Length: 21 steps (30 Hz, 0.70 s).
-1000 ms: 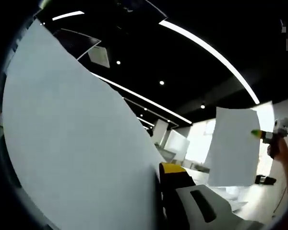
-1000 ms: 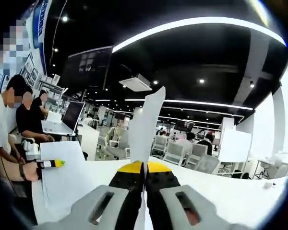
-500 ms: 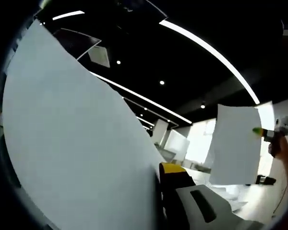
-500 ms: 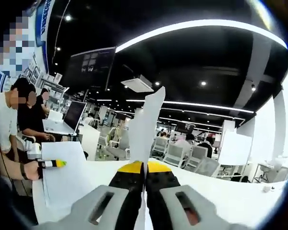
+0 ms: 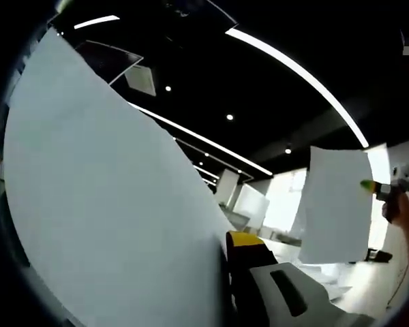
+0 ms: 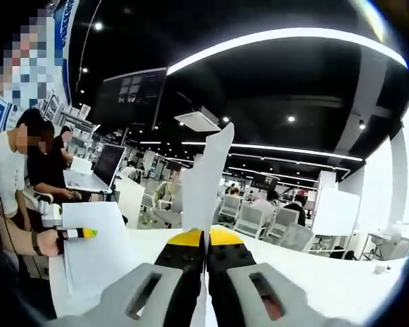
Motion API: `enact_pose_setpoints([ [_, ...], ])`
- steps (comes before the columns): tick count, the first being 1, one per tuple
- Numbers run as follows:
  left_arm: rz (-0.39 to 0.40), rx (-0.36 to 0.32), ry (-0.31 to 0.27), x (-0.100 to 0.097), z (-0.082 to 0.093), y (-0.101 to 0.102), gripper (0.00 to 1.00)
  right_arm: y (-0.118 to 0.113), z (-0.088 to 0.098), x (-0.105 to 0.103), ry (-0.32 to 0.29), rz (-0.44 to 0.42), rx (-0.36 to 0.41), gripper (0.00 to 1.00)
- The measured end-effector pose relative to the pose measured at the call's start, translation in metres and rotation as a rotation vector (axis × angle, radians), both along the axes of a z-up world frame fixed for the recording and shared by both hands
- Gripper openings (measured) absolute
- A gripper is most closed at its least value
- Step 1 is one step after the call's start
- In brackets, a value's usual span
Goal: Organize the stack of printing papers by aligning and flattening the scattered papers on the table
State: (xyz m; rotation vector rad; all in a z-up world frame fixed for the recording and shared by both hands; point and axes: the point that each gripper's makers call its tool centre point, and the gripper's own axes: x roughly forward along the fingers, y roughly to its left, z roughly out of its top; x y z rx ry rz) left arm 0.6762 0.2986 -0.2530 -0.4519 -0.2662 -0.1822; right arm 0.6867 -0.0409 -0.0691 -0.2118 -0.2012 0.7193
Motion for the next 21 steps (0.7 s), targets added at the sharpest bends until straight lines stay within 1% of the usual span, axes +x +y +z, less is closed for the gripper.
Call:
enact_pose_setpoints([
  [8, -0.001, -0.003, 0.003, 0.000, 0.000, 0.000, 0.11, 0.004, 0.001, -0.003, 0.001, 0.015, -0.009, 0.00],
  [14, 0.002, -0.003, 0.000, 0.000, 0.000, 0.001, 0.11, 0.008, 0.002, -0.011, -0.006, 0.029, -0.017, 0.00],
  [21, 0.005, -0.006, -0.004, -0.001, 0.000, 0.001, 0.11, 0.013, 0.004, -0.022, 0.008, 0.077, 0.011, 0.00],
])
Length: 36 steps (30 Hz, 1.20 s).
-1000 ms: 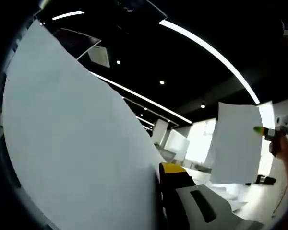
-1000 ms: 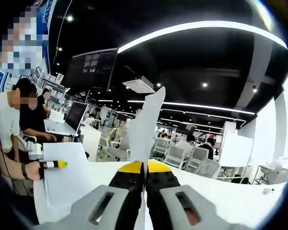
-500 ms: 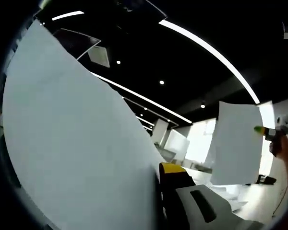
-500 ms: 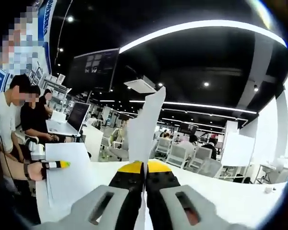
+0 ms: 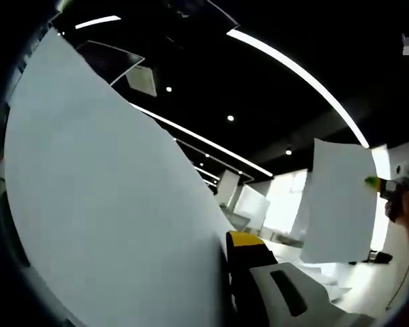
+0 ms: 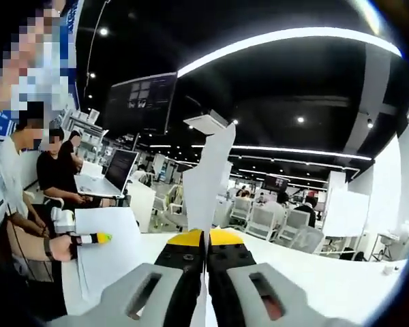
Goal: Organize the stack of printing papers by aligning and flattening the scattered papers on the table
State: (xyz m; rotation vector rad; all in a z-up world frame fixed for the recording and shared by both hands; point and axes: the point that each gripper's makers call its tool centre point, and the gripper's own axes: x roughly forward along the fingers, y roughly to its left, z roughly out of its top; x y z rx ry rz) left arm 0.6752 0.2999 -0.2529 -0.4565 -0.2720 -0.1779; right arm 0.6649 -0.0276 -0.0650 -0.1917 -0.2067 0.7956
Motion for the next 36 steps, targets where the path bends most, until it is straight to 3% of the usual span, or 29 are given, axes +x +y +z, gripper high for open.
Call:
enact_pose_setpoints([
  [7, 0.003, 0.006, 0.002, 0.000, 0.000, 0.000, 0.11, 0.001, 0.005, -0.012, 0.033, 0.072, 0.056, 0.00],
  [11, 0.002, 0.011, 0.008, 0.002, -0.001, -0.001, 0.11, 0.009, 0.003, -0.018, 0.138, 0.189, 0.127, 0.00],
  [22, 0.001, 0.009, 0.009, 0.002, -0.001, -0.001, 0.11, 0.007, 0.000, -0.015, 0.171, 0.192, 0.138, 0.00],
  [25, 0.002, 0.009, 0.009, 0.001, -0.001, -0.001, 0.11, 0.013, 0.001, -0.023, 0.188, 0.257, 0.156, 0.00],
  [29, 0.000, 0.007, 0.008, 0.002, -0.001, -0.001, 0.11, 0.015, 0.005, -0.031, 0.248, 0.350, 0.235, 0.00],
  [36, 0.000, 0.008, 0.007, 0.002, 0.000, -0.001, 0.11, 0.014, 0.006, -0.033, 0.280, 0.396, 0.273, 0.00],
])
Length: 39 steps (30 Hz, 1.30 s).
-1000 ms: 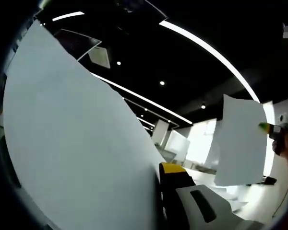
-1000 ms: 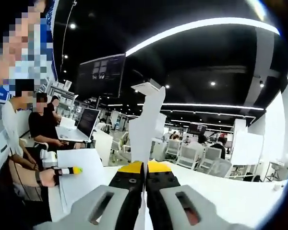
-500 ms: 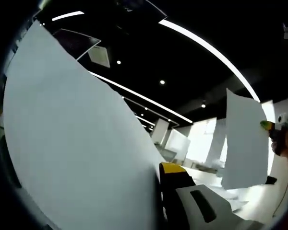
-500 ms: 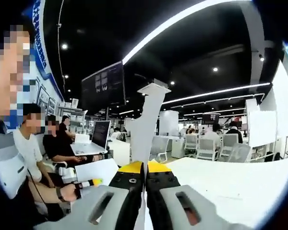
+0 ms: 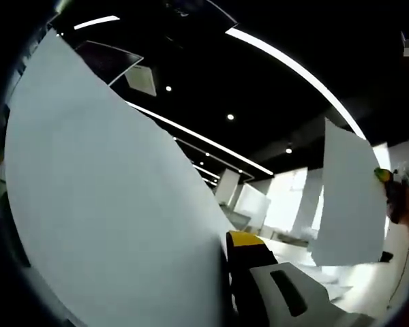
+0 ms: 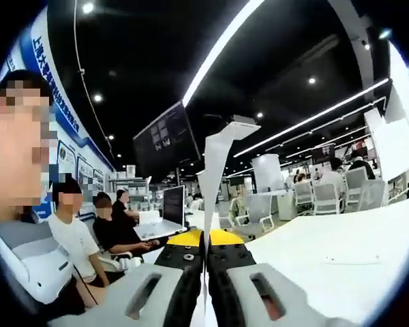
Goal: Organize the stack of printing papers by aligning and flattening the scattered papers on the table
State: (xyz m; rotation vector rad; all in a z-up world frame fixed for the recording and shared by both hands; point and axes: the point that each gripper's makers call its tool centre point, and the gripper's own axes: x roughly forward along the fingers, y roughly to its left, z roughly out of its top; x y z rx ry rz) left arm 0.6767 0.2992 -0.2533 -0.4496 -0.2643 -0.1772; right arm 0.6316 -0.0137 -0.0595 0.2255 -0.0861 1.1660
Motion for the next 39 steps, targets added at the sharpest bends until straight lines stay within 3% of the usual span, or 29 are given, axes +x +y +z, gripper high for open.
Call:
enact_pose_setpoints([
  [8, -0.001, -0.002, 0.001, 0.000, 0.000, 0.000, 0.11, 0.003, -0.001, -0.002, 0.035, 0.033, 0.013, 0.00],
  [13, -0.002, -0.003, 0.002, 0.000, 0.000, 0.000, 0.11, 0.010, -0.012, -0.004, 0.114, 0.095, 0.005, 0.00],
  [20, -0.002, -0.002, 0.000, 0.000, 0.000, 0.000, 0.11, 0.018, -0.022, -0.007, 0.138, 0.117, -0.027, 0.00],
  [29, -0.002, -0.001, -0.001, 0.000, 0.000, 0.000, 0.11, 0.019, -0.017, -0.013, 0.170, 0.185, 0.023, 0.00],
  [35, -0.002, -0.002, -0.002, 0.000, 0.001, 0.001, 0.11, 0.027, -0.033, -0.013, 0.242, 0.232, 0.006, 0.00],
  [39, -0.001, -0.001, -0.002, 0.000, 0.001, 0.001, 0.11, 0.035, -0.039, -0.017, 0.220, 0.257, -0.026, 0.00],
])
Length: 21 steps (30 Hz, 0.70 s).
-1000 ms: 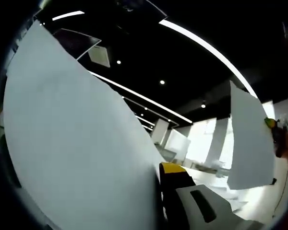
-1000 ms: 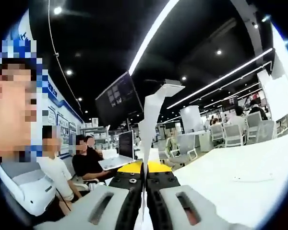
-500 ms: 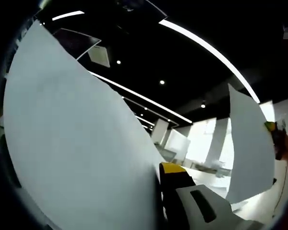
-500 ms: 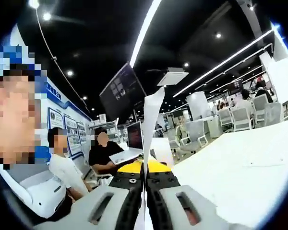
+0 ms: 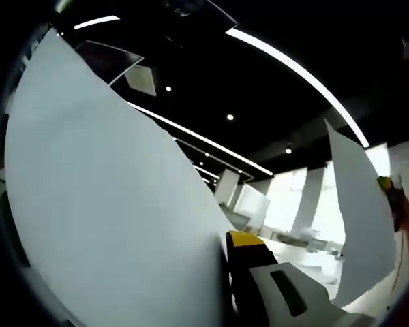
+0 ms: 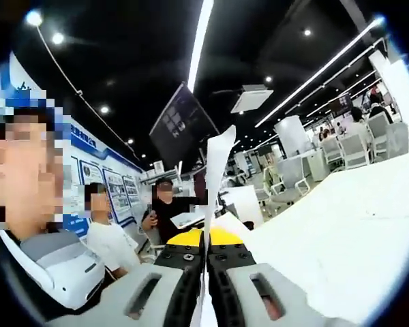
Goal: Organize the stack of printing papers by aligning and flattening the scattered papers on the table
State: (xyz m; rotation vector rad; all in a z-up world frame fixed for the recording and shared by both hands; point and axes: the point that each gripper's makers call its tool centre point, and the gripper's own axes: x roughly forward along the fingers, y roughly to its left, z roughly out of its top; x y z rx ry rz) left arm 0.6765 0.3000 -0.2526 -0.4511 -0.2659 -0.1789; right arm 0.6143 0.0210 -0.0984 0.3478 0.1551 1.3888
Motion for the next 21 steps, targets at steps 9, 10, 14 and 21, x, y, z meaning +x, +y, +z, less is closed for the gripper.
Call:
enact_pose_setpoints([
  [9, 0.000, 0.000, -0.001, -0.001, 0.000, 0.001, 0.11, 0.008, -0.034, 0.022, 0.028, -0.062, -0.116, 0.00],
  [10, 0.000, 0.000, -0.001, 0.000, 0.000, 0.000, 0.11, 0.010, -0.036, 0.022, 0.025, -0.057, -0.126, 0.00],
  [14, 0.000, 0.000, 0.000, 0.000, -0.001, 0.001, 0.11, 0.016, -0.041, 0.024, 0.014, -0.043, -0.151, 0.00],
  [21, 0.004, 0.012, 0.002, 0.000, -0.001, -0.002, 0.11, 0.028, -0.036, 0.031, -0.018, -0.045, -0.163, 0.00],
])
